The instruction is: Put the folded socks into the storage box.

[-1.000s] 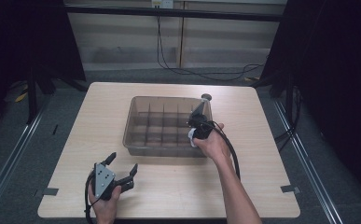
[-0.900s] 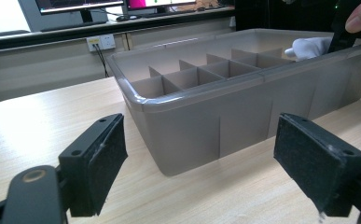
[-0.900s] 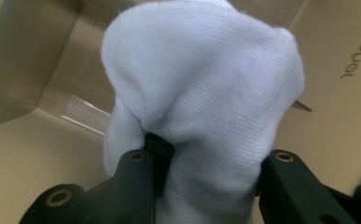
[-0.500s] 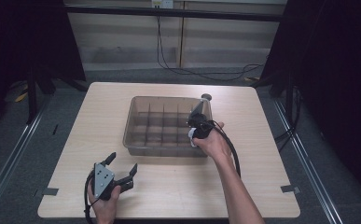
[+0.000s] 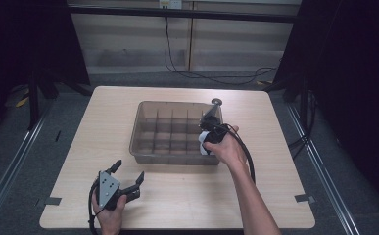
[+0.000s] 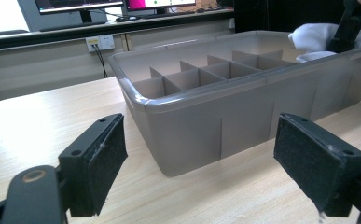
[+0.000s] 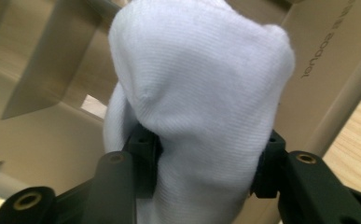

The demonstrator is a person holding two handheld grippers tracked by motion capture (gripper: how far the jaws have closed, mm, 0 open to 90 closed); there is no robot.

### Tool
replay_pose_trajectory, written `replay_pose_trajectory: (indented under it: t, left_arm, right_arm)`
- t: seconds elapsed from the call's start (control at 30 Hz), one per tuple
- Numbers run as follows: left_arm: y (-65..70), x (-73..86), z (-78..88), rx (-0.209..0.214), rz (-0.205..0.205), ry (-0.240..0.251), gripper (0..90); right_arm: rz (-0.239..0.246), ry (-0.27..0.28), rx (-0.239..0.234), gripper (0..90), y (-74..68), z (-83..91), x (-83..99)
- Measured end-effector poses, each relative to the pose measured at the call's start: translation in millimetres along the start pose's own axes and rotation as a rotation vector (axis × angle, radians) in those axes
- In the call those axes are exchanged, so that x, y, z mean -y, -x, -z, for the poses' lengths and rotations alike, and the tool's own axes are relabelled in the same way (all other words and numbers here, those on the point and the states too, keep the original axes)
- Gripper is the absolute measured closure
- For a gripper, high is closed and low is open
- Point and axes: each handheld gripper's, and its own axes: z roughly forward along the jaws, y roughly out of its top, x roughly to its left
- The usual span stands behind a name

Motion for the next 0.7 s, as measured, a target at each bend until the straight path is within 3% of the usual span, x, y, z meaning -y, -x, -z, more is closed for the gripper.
replay_pose_trajectory:
  t: [0.13,0.37,0.5,0.6,0.7]
  left_arm:
    - [0.2,-0.1,0.1,-0.003,-0.007,-0.003,16.6]
    - [-0.3,0.3,1.0,-0.006,-0.001,0.004,16.4]
    - [0.0,0.1,0.6,-0.005,-0.005,0.001,16.4]
    - [0.2,0.0,0.4,-0.005,-0.006,-0.001,16.5]
    - [0.4,0.0,0.0,-0.006,-0.008,-0.001,16.5]
  right_arm:
    - [-0.008,0.029,-0.051,42.8,2.7,7.4,0.9]
    - [-0.003,0.036,-0.065,37.2,3.4,14.4,-0.5]
    - [-0.009,0.071,-0.060,33.6,4.9,25.6,1.7]
    - [-0.019,0.101,-0.057,33.6,8.2,35.3,3.2]
    - [-0.021,0.140,-0.091,39.6,10.4,41.3,3.6]
